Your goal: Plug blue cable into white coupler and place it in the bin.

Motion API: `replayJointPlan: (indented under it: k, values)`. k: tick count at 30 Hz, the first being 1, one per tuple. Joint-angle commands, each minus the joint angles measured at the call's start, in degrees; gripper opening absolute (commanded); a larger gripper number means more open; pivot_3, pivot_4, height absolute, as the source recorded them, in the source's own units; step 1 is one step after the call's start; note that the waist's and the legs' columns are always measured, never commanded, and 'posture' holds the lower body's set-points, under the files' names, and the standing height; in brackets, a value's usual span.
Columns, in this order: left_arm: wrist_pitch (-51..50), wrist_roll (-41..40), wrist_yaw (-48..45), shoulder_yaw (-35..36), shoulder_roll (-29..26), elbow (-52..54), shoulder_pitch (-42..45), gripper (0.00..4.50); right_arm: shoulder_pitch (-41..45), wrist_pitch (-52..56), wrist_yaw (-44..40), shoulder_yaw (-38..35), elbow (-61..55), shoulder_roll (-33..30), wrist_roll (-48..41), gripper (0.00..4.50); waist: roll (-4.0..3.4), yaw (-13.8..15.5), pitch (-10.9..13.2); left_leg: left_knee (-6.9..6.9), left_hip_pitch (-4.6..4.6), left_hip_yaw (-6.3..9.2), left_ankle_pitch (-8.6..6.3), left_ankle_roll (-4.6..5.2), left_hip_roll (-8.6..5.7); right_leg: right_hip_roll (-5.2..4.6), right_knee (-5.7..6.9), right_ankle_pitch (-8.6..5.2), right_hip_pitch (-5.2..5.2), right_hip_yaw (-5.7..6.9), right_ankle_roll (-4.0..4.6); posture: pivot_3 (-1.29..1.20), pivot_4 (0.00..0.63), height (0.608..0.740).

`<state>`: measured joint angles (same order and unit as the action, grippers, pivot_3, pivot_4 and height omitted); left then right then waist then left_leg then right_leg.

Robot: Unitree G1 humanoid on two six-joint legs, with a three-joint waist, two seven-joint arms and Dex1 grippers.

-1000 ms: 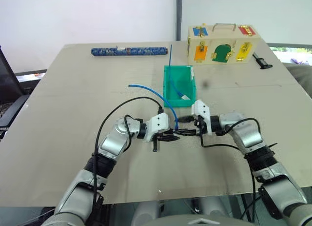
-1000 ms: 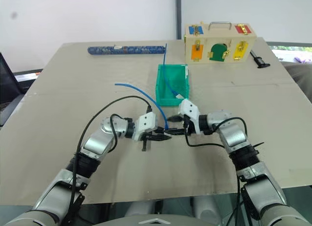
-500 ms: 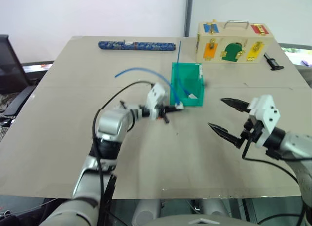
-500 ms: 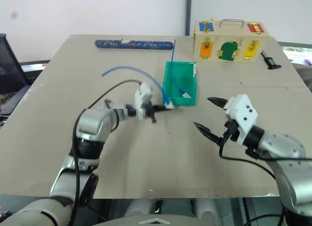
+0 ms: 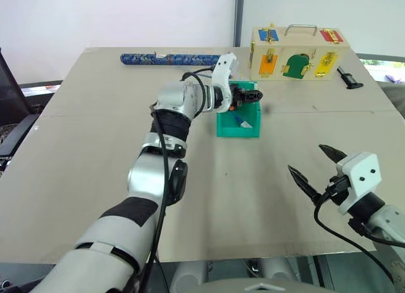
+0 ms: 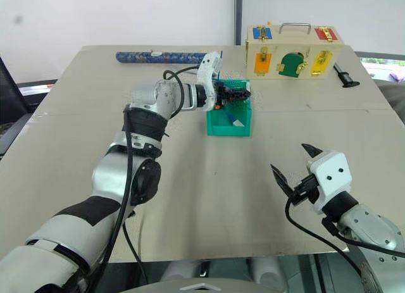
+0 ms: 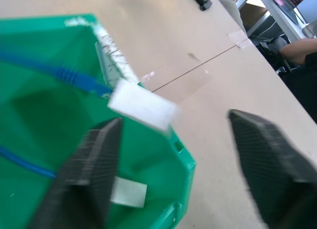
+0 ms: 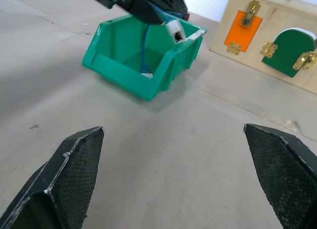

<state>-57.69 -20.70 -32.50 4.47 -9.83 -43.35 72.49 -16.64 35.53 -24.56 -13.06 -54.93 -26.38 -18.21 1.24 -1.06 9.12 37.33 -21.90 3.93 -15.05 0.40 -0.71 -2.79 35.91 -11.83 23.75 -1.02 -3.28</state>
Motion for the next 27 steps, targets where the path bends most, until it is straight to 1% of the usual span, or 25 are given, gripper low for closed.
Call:
replayJointPlan:
  k: [1,3,4,6,7,8,11,13,15,17,22,26,27]
  values:
    - [-7.29,-3.3,-2.05,1.57,-3.72,8.59,-1.03,4.46,-0.78,-2.22,0.41,0.06,-1.52,0.05,0.22,4.5,-0.02,0.01,0.02,0.0,-0.03,0.0,0.0,0.0,0.0,0.0,0.0,0.0,0.02,0.0,0.0,0.0,0.15,0.74]
    - [-12.35,-6.37,-3.63,1.98,-6.35,17.14,-4.78,4.46,-0.81,-2.62,0.12,-0.03,-1.08,-0.12,-0.25,4.5,-0.05,-0.02,0.04,-0.01,-0.06,-0.06,0.0,-0.01,0.01,-0.03,0.0,0.01,0.09,-0.06,0.01,0.0,0.15,0.74]
    - [-12.8,-7.28,-4.31,1.8,-7.87,22.53,-7.65,4.46,-0.51,-2.79,-0.19,-0.13,-0.67,-0.39,-0.49,4.5,-0.06,-0.01,0.05,-0.01,-0.05,-0.09,0.01,-0.02,0.01,-0.03,0.02,0.02,0.09,-0.08,0.03,0.0,0.15,0.74]
    - [-8.7,-7.31,-5.32,0.99,-10.67,33.78,-15.03,4.46,0.53,-2.94,-0.81,-0.67,0.3,-0.87,-1.29,4.5,-0.09,-0.1,0.05,-0.01,-0.02,-0.17,0.02,-0.06,0.02,-0.07,0.04,0.05,0.1,-0.16,0.08,0.0,0.15,0.74]
    - [-6.25,-8.39,-6.18,2.03,-11.19,38.82,-18.75,4.46,1.03,-3.08,-1.19,-1.02,0.84,-1.15,-1.72,4.5,-0.1,-0.2,0.05,-0.02,0.01,-0.18,0.04,-0.09,0.02,-0.07,0.05,0.06,0.1,-0.23,0.1,0.0,0.15,0.74]
    - [-4.92,-9.26,-8.08,1.85,-13.32,43.97,-22.93,4.46,1.51,-3.22,-1.74,-1.48,1.44,-1.55,-2.29,4.5,-0.12,-0.07,0.05,-0.04,0.08,-0.17,0.11,-0.22,0.05,-0.09,0.05,0.07,0.1,-0.33,0.11,0.0,0.15,0.74]
    - [4.39,-9.18,-14.57,1.75,-19.45,55.21,-35.13,4.46,2.61,-3.62,-3.4,-3.34,3.17,-2.96,-3.96,4.5,-0.13,0.19,0.1,-0.03,0.08,-0.22,0.15,-0.3,0.14,-0.1,0.06,0.09,0.13,-0.46,0.13,0.0,0.15,0.74]
    - [7.9,-9.59,-15.84,3.51,-21.58,58.52,-40.93,4.46,2.94,-3.88,-4.62,-4.72,4.1,-3.94,-5.13,4.5,-0.12,0.67,0.1,0.0,0.07,-0.31,0.14,-0.27,0.12,-0.1,0.04,0.09,0.12,-0.41,0.15,0.0,0.15,0.74]
    - [10.62,-10.9,-18.03,6.9,-24.01,61.32,-47.98,4.46,2.88,-4.36,-6.6,-6.9,5.37,-5.51,-6.34,4.5,-0.13,0.81,0.1,0.03,0.03,-0.35,0.02,-0.06,0.13,-0.17,0.04,0.06,0.09,-0.29,0.2,0.0,0.15,0.74]
    - [17.01,-9.13,-20.69,8.38,-26.74,62.81,-55.36,4.46,2.08,-5.01,-8.75,-9.28,6.66,-7.12,-7.46,4.5,-0.13,0.77,0.1,0.03,0.07,-0.42,0.01,-0.04,0.14,-0.2,0.03,-0.03,0.05,-0.33,0.34,0.0,0.15,0.74]
    - [24.27,-9.54,-22.73,13.95,-29.16,64.43,-69.26,4.46,-2.33,-7.16,-13.98,-14.59,9.47,-9.96,-9.42,4.5,-0.11,0.99,0.11,0.04,0.09,-0.43,0.0,-0.02,0.14,-0.2,0.01,-0.05,0.0,-0.28,0.37,0.0,0.15,0.74]
    - [30.03,-8.62,-25.87,18.27,-31.12,64.21,-80.66,4.46,-6.25,-9.7,-17.64,-17.78,12.19,-10.8,-9.77,4.5,-0.1,0.84,0.09,0.04,0.11,-0.48,0.0,-0.01,0.24,-0.19,0.01,-0.07,-0.01,-0.29,0.35,0.0,0.15,0.74]
    - [31.19,-8.32,-26.44,18.64,-31.39,64.01,-82.47,4.46,-7.16,-10.5,-18.37,-18.14,12.84,-10.84,-9.52,4.5,-0.1,0.81,0.09,0.05,0.12,-0.5,0.0,-0.01,0.27,-0.18,0.01,-0.15,-0.01,-0.29,0.21,0.0,0.15,0.74]
